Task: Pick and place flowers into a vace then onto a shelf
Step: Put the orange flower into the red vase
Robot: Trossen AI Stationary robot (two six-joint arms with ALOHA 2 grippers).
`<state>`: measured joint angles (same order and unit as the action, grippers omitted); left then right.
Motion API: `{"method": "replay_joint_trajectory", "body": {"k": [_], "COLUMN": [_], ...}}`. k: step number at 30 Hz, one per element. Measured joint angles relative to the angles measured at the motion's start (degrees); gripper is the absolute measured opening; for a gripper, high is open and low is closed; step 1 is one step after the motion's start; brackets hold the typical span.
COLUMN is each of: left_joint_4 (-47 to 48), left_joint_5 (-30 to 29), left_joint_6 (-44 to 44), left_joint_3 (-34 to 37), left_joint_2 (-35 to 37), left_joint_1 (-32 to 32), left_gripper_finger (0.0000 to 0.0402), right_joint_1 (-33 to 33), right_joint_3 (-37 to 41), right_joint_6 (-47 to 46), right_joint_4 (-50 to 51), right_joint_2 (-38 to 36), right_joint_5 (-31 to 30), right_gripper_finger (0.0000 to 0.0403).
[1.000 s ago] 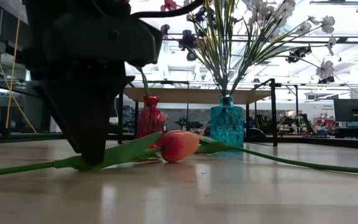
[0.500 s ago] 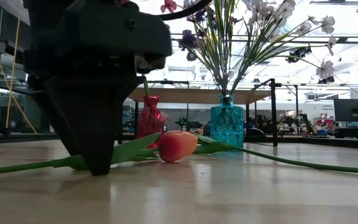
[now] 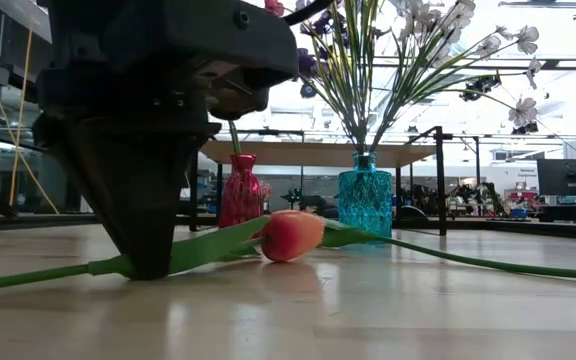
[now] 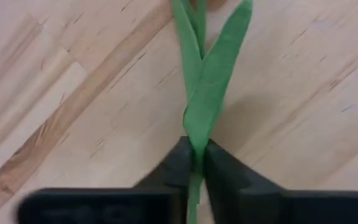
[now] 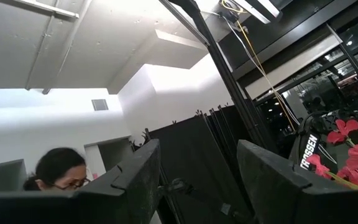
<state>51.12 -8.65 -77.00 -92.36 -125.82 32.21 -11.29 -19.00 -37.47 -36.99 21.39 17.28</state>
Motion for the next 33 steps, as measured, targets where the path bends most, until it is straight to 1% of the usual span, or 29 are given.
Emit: {"method": "replay_joint_trajectory", "body": {"k": [1, 2, 5, 7, 9, 14, 16, 19, 21, 22, 24, 26, 28, 30, 31, 33], "left_joint_4": [-0.04, -0.16, 1.61, 4.41, 8.31, 20.31, 25.45, 33.18, 38.27, 38.04, 33.91, 32.55, 33.05, 33.13, 32.71, 32.83], "left_joint_5": [0.02, 0.06, 0.27, 0.23, 0.08, -4.16, -7.36, -13.67, -19.28, -22.51, -30.18, -40.47, -53.55, -65.04, -69.80, -77.44], "left_joint_6": [-0.07, -0.15, 0.09, 0.23, 0.27, -0.24, -2.18, -7.06, -10.26, -11.73, -13.46, -16.30, -16.88, -14.53, -12.19, -7.05], "left_joint_3": [0.00, -0.02, -1.77, -4.24, -7.56, -18.89, -24.57, -33.83, -41.36, -42.80, -39.54, -38.48, -39.23, -40.16, -40.74, -41.93], "left_joint_2": [0.00, 0.01, 0.23, -0.18, -0.64, -0.28, -0.31, -0.22, -0.24, 0.38, 5.13, 8.27, 10.46, 12.21, 12.84, 14.17], "left_joint_1": [0.00, 0.00, 0.02, 0.05, 0.49, 3.39, 4.79, 7.73, 10.28, 11.52, 13.96, 16.47, 19.67, 22.42, 23.20, 24.43], "left_gripper_finger": [0.0039, 0.0029, 0.0031, 0.0037, 0.0034, 0.0031, 0.0031, 0.0031, 0.0031, 0.0031, 0.0031, 0.0031, 0.0031, 0.0031, 0.0031, 0.0031], "right_joint_1": [0.00, 0.00, 0.00, 0.00, 0.00, 0.00, 0.00, 0.00, 0.00, 0.00, 0.00, -0.01, 0.00, 0.00, 0.00, 0.00], "right_joint_3": [0.00, 0.00, 0.00, 0.00, 0.00, 0.00, 0.00, 0.00, 0.00, 0.00, 0.00, 0.00, 0.00, 0.00, 0.00, 0.00], "right_joint_6": [0.00, 0.00, 0.00, 0.00, 0.10, 0.04, 0.04, 0.04, 0.18, 0.20, 0.20, 0.20, 0.19, 0.07, 0.04, 0.02], "right_joint_4": [0.00, 0.00, 0.00, -0.02, 0.00, -0.04, -0.04, -0.04, -0.05, -0.06, -0.10, -0.09, -0.12, -0.24, -0.31, -0.46], "right_joint_2": [0.00, 0.02, 0.00, 0.00, 0.00, 0.00, 0.00, 0.00, 0.00, 0.00, 0.00, 0.02, -0.02, 0.02, -0.02, -0.02], "right_joint_5": [0.00, 0.00, 0.00, -0.22, -0.39, -0.39, -0.38, -0.37, -0.37, -0.37, -0.37, -0.37, -0.37, -0.39, -0.37, -0.39], "right_gripper_finger": [0.0206, 0.0206, 0.0205, 0.0205, 0.0206, 0.0205, 0.0205, 0.0206, 0.0205, 0.0205, 0.0205, 0.0206, 0.0206, 0.0205, 0.0205, 0.0205]}}
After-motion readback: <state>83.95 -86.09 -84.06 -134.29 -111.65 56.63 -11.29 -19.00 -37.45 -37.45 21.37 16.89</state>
